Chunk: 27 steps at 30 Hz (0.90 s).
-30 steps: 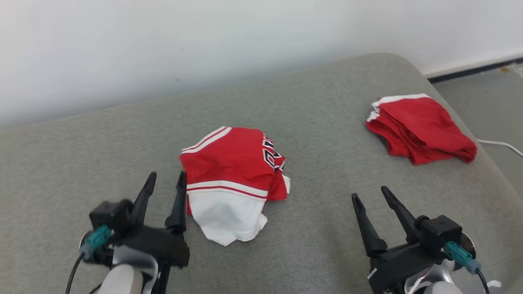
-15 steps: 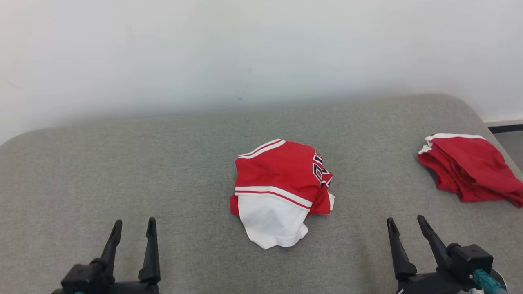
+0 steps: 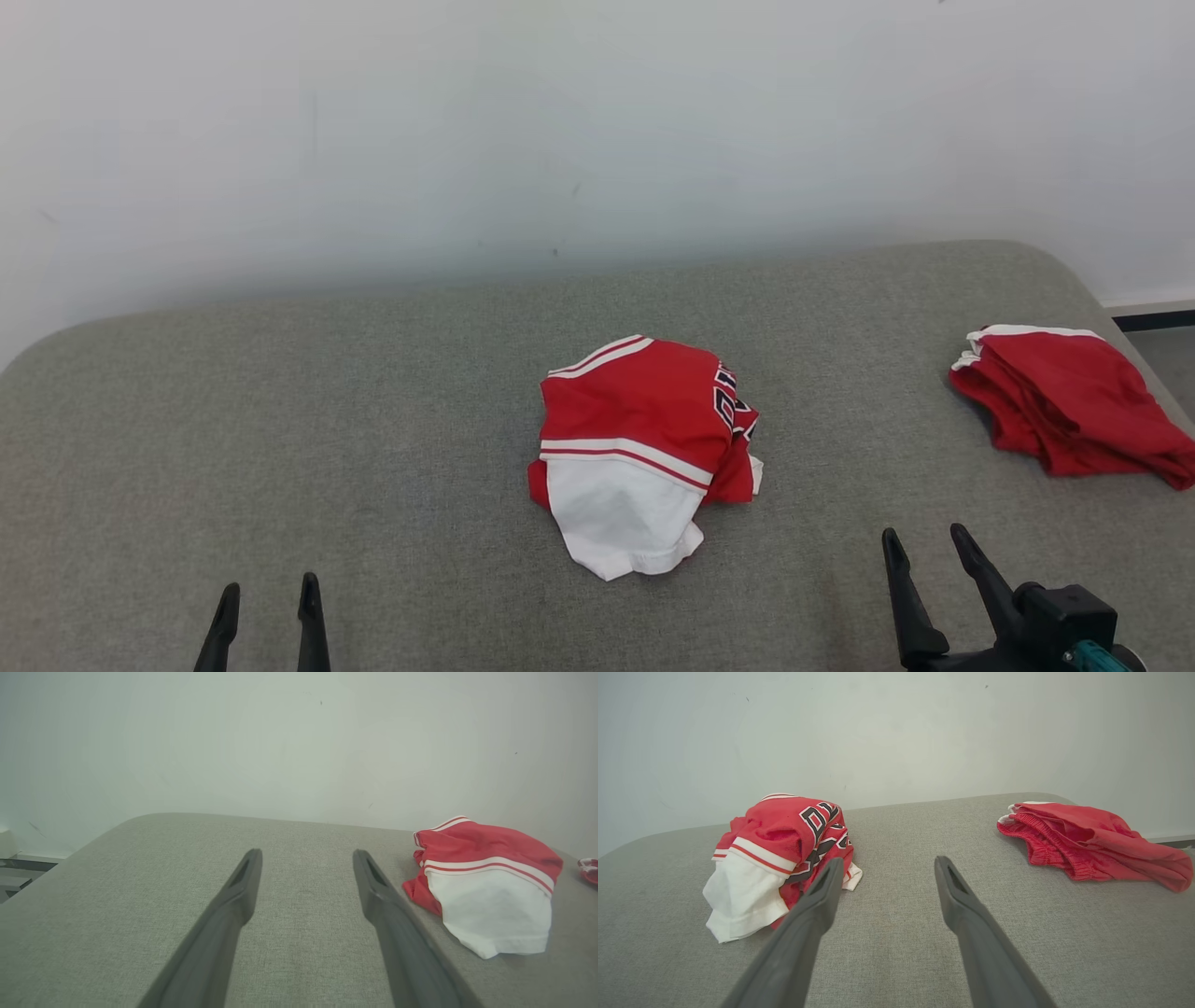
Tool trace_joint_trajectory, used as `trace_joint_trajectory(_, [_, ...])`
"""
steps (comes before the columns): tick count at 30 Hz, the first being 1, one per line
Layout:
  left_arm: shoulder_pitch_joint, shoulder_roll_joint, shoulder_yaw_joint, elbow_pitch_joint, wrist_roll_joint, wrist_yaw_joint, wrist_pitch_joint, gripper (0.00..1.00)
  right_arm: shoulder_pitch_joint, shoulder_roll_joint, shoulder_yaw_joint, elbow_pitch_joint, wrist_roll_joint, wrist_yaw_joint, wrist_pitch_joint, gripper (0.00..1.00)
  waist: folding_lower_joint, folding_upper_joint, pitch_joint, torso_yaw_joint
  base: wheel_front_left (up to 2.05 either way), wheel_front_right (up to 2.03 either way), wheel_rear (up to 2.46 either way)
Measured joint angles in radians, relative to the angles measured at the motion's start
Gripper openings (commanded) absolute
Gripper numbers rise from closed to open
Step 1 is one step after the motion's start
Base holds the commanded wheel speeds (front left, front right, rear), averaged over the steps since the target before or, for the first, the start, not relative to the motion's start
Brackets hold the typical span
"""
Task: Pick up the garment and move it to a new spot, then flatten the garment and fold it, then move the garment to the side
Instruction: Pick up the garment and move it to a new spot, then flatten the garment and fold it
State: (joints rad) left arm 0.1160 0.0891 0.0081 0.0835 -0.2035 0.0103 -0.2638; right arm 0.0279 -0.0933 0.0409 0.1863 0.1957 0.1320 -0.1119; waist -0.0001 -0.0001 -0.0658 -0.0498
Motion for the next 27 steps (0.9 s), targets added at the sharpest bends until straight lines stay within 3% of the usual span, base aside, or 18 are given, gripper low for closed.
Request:
trace_joint_trajectory(19, [-0.017, -0.018, 0.012, 0.006, 0.019, -0.021, 0.0, 1.0, -0.003, 0.008, 0.016, 0.001, -0.004, 0.0, -0.002, 1.0, 0.0001, 0.0, 0.012, 0.0, 0.0, 0.0, 0.0])
trace_joint_trajectory(27, [-0.1, -0.02, -0.004, 0.095, 0.014, -0.047, 0.006, 1.0, -0.026, 0.004, 0.054, -0.002, 0.0, 0.0, 0.007, 1.0, 0.0001, 0.0001, 0.027, -0.029, 0.0, 0.0, 0.0])
